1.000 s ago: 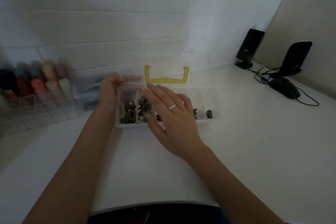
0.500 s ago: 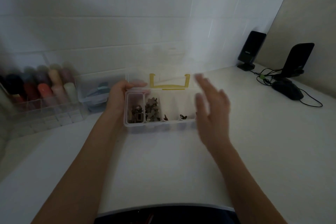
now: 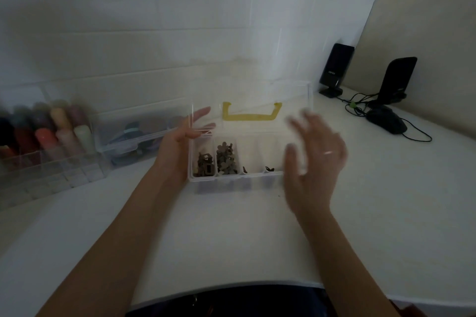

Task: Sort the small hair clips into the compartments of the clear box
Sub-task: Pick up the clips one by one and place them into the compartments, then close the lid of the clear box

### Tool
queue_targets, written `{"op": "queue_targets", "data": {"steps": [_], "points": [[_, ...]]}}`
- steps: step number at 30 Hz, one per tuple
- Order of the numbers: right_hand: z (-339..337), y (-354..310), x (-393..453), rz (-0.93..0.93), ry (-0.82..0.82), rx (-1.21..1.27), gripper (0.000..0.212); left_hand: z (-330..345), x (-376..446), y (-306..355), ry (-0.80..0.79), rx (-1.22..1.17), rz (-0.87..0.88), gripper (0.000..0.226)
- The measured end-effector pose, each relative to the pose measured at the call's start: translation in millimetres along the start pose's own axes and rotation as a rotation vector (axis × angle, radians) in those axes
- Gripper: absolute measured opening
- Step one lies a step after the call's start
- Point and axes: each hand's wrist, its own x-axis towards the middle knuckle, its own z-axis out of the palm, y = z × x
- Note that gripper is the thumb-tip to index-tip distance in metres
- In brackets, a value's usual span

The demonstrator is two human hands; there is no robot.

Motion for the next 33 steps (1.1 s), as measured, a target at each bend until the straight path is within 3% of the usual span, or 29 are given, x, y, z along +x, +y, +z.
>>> {"op": "queue_targets", "data": {"steps": [1, 3, 9, 12, 14, 16, 18, 23, 26, 29, 33], "points": [[3.0, -4.4, -8.4, -0.213, -0.122, -0.030, 0.038, -0.9, 1.2, -2.5, 0.001, -0.016, -0.007, 0.063], [11.4, -16.3, -19.1, -0.420, -0.316, -0.019, 0.035, -0.2, 1.5, -4.8, -0.014, -0.053, -0.024, 0.064], [23.5, -21.4, -25.7, -0.317, -0.492, 0.036, 0.033, 0.3, 0.2, -4.6, -0.010, -0.133, -0.044, 0.065], [15.2, -20.9, -22.5, -0.265, -0.495, 0.125, 0.046, 0.4, 0.7, -3.5, 0.038, -0.135, -0.016, 0.040], [8.6, -11.9, -13.5, -0.122, -0.285, 0.167, 0.045, -0.6, 1.2, -3.8, 0.042, -0.175, -0.019, 0.039], [1.0, 5.2, 0.3, 0.162, -0.009, 0.208, 0.044, -1.3, 1.2, -3.9, 0.021, -0.213, -0.010, 0.042], [-7.5, 22.9, 13.0, 0.438, 0.154, 0.281, 0.043, -1.7, 2.5, -4.3, 0.013, -0.223, -0.013, 0.050], [-17.5, 51.4, 25.7, 1.001, 0.042, 0.771, 0.043, 5.3, 7.0, -3.7, 0.035, -0.209, -0.033, 0.057], [-19.0, 52.3, 24.1, 1.034, -0.005, 0.853, 0.043, 7.8, 7.3, -8.8, 0.058, -0.227, -0.072, 0.052], [-15.9, 50.2, 18.2, 0.936, -0.026, 0.743, 0.043, 4.1, 6.9, -11.4, 0.043, -0.175, -0.065, 0.027], [-11.1, 49.9, 7.0, 0.979, 0.017, 0.698, 0.041, -2.2, 7.1, -8.9, 0.030, -0.045, -0.039, 0.036]]}}
